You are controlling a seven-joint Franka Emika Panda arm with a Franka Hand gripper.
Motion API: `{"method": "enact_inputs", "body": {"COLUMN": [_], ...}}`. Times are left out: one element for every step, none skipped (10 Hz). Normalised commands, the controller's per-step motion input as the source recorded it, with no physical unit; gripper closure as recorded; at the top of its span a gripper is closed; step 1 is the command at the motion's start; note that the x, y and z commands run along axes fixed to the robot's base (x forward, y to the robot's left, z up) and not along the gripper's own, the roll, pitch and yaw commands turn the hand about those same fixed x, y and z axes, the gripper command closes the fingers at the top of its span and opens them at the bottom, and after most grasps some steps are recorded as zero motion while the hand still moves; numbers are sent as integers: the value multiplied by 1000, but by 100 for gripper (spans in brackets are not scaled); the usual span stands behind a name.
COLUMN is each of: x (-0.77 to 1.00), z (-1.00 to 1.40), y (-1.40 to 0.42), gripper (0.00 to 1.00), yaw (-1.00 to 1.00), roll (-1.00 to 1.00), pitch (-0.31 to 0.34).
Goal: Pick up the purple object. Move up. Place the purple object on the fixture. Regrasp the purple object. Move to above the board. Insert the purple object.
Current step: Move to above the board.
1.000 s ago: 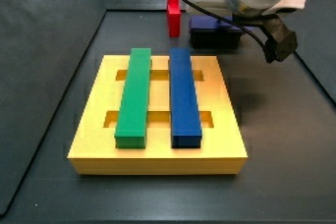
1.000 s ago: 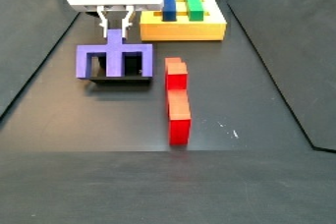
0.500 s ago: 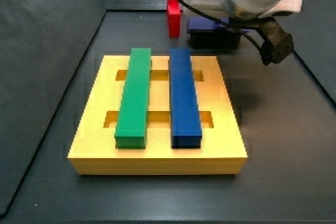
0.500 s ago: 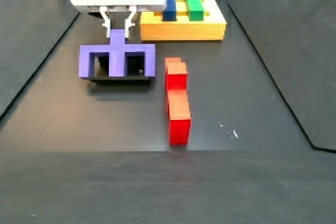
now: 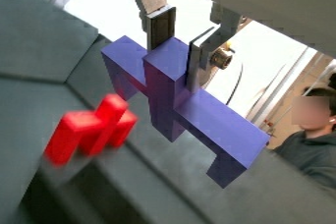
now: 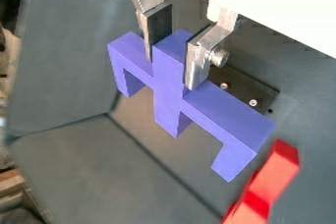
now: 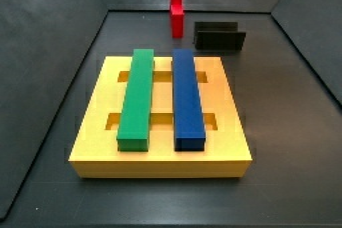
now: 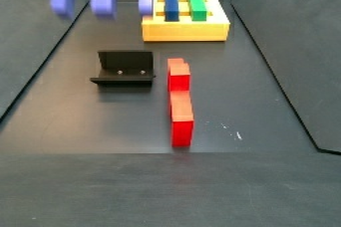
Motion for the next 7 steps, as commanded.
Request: {"method": "enact_inputs", "body": {"x": [8, 23, 34, -1057, -1078, -1160, -1183], "z": [1400, 637, 298, 289, 308, 315, 287], "y": [-18, -25, -12, -1400, -1400, -1400, -1400], "gripper": [100, 100, 100, 100, 100, 100, 100], "yaw": [-5, 13, 27, 32, 35, 49, 58], "roll": [-14, -15, -3, -1000, -1000, -1000, -1000], "pitch": [91, 111, 115, 114, 102, 78, 72]}}
